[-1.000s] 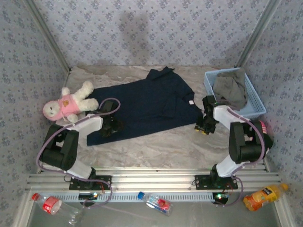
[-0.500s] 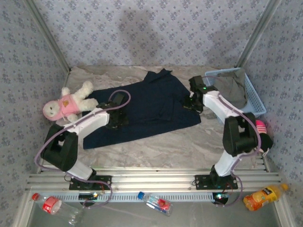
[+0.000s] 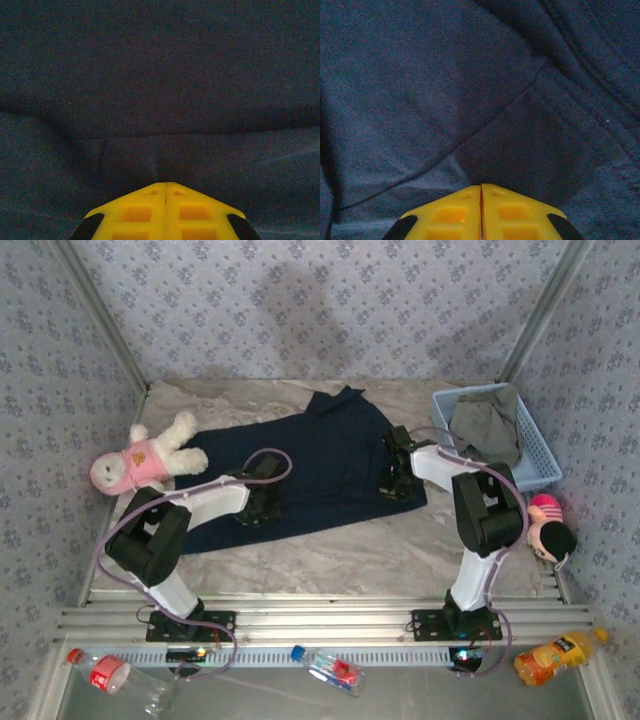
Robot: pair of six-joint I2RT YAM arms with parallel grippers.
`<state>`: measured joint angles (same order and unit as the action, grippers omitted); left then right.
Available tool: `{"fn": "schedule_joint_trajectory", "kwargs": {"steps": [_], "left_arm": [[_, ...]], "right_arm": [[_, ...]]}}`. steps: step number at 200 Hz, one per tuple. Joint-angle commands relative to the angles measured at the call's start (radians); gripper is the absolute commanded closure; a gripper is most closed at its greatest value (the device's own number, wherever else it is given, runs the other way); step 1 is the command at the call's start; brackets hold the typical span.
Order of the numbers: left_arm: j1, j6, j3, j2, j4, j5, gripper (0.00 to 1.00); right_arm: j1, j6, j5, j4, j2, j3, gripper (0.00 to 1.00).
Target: Fold and stack the mixed laundry pile
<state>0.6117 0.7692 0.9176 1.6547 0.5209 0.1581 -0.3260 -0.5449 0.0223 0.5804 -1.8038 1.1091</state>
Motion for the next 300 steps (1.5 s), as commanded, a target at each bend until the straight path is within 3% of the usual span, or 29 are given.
{"fn": "schedule_joint_trajectory", "kwargs": {"steps": [1,48,83,102,127,169,201,261,278,300], "left_arm": [[0.046,0.03,-0.078,0.024,0.064,-0.035,1.0],[0.107,0.083,-0.108,-0.047,0.146,-0.04,0.98],[0.127,0.107,-0.038,-0.137,0.209,-0.02,0.85],[0.127,0.105,-0.014,-0.143,0.203,0.001,0.83],[0.125,0.09,0.021,-0.08,0.212,0.015,0.84],[0.126,0.08,0.048,0.02,0.193,0.004,0.84],[0.128,0.081,0.05,0.045,0.174,-0.018,0.85],[0.127,0.103,0.028,0.041,0.17,0.004,0.86],[0.128,0.113,0.013,0.03,0.169,0.008,0.87],[0.127,0.119,0.001,0.024,0.172,0.012,0.87]], "right_arm": [[0.007,-0.053,-0.047,0.11,0.077,-0.158,0.9],[0.006,-0.076,-0.066,0.169,0.353,-0.353,0.88],[-0.01,-0.057,0.0,0.163,0.479,-0.299,0.63],[-0.059,-0.075,0.076,0.117,0.481,-0.269,0.52],[-0.155,-0.133,0.141,0.046,0.437,-0.253,0.47],[-0.29,-0.162,0.093,0.025,0.343,-0.242,0.45],[-0.3,-0.151,0.069,0.025,0.303,-0.224,0.52],[-0.298,-0.124,0.114,-0.001,0.235,-0.156,0.93],[-0.298,-0.118,0.12,0.015,0.228,-0.113,1.0],[-0.298,-0.11,0.117,0.028,0.207,-0.04,1.0]]}}
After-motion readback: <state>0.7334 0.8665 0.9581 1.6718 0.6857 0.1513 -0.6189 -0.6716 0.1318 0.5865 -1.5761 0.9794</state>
